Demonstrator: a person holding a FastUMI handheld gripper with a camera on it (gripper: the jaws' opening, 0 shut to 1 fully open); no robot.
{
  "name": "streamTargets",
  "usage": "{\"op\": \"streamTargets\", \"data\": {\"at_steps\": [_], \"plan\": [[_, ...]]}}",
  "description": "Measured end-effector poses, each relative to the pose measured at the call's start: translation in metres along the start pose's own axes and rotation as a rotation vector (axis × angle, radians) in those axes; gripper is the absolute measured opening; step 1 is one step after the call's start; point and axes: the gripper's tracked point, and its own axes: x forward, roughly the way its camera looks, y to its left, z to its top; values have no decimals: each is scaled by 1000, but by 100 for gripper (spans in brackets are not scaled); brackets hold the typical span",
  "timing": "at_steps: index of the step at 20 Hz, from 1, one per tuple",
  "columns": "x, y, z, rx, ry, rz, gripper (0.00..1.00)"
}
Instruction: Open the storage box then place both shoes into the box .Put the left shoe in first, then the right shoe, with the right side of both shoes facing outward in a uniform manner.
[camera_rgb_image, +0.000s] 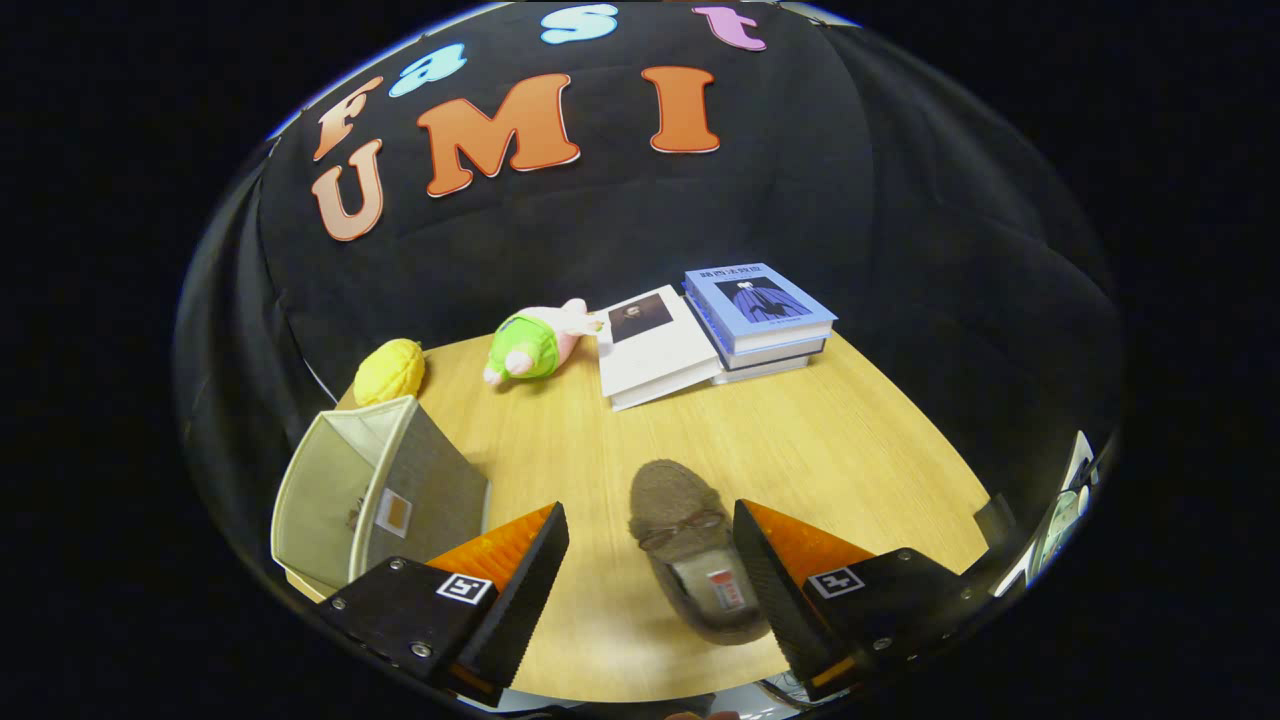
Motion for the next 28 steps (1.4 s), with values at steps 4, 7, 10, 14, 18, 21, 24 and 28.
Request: {"op": "streamTargets", "data": {"at_steps": [4,7,10,14,18,21,24,28], "plan": [[6,-35,-22,-1,45,-10,99],[15,-51,-41,-22,85,-3,99],[28,-59,-59,-27,123,9,98],[50,-65,-79,-39,180,28,88],[71,-58,-94,-9,230,47,62],[76,-64,-92,41,243,-7,10],[63,-65,-88,75,243,-53,1],[43,-40,-55,141,184,-56,0]]}}
